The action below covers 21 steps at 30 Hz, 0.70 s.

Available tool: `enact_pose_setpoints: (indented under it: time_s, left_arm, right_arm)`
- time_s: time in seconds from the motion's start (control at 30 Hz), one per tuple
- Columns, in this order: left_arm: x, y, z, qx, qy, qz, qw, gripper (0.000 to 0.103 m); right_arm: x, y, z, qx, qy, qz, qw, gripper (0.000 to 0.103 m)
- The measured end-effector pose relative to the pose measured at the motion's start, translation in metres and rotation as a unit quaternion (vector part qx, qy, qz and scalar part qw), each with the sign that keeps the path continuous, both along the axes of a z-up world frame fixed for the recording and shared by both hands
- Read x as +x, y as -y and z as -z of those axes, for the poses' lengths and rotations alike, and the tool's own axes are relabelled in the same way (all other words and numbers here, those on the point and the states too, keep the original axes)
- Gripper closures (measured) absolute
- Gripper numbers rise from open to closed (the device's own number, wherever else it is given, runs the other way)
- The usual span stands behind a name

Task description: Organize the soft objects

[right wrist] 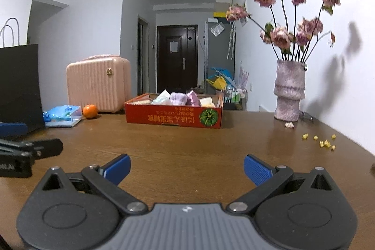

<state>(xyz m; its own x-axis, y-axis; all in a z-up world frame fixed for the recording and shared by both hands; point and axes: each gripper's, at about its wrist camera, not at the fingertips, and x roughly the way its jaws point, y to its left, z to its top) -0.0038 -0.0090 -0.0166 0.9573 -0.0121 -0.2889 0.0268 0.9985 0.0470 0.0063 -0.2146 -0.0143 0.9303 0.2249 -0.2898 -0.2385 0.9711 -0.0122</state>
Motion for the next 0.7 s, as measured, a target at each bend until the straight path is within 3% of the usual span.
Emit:
enact_pose_setpoints:
  time_s: [0.7]
  left_arm:
    - [-0.033, 0.006, -0.012, 0.008, 0.034, 0.008, 0.9994, 0.0]
  right_arm:
    - [-0.041, 0.004, -0.023, -0.001, 0.036, 0.001, 0.999, 0.0]
